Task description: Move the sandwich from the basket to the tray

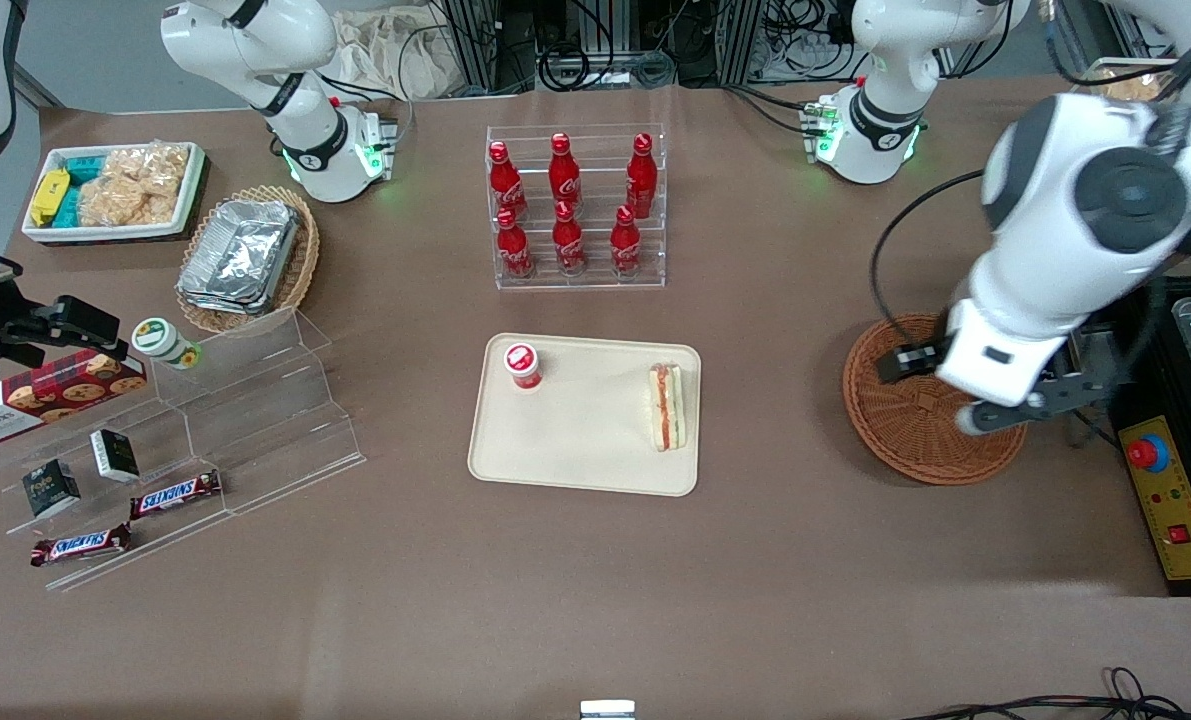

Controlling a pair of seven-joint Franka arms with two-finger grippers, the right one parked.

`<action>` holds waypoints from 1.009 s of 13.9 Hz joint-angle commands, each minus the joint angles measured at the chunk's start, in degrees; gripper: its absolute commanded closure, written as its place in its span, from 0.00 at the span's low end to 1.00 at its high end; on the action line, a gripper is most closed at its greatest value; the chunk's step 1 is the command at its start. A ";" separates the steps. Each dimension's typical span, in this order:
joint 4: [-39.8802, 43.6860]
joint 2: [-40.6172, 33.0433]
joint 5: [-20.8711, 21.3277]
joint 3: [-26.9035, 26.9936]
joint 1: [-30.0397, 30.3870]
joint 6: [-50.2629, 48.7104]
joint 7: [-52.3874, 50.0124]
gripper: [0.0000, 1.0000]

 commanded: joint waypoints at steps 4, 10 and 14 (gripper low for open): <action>-2.31 -8.54 -4.74 18.12 -8.85 -6.73 16.47 0.00; -8.19 -18.03 -5.53 25.60 -11.05 -9.12 21.93 0.00; -7.23 -17.87 -5.18 26.05 -11.05 -10.08 24.92 0.00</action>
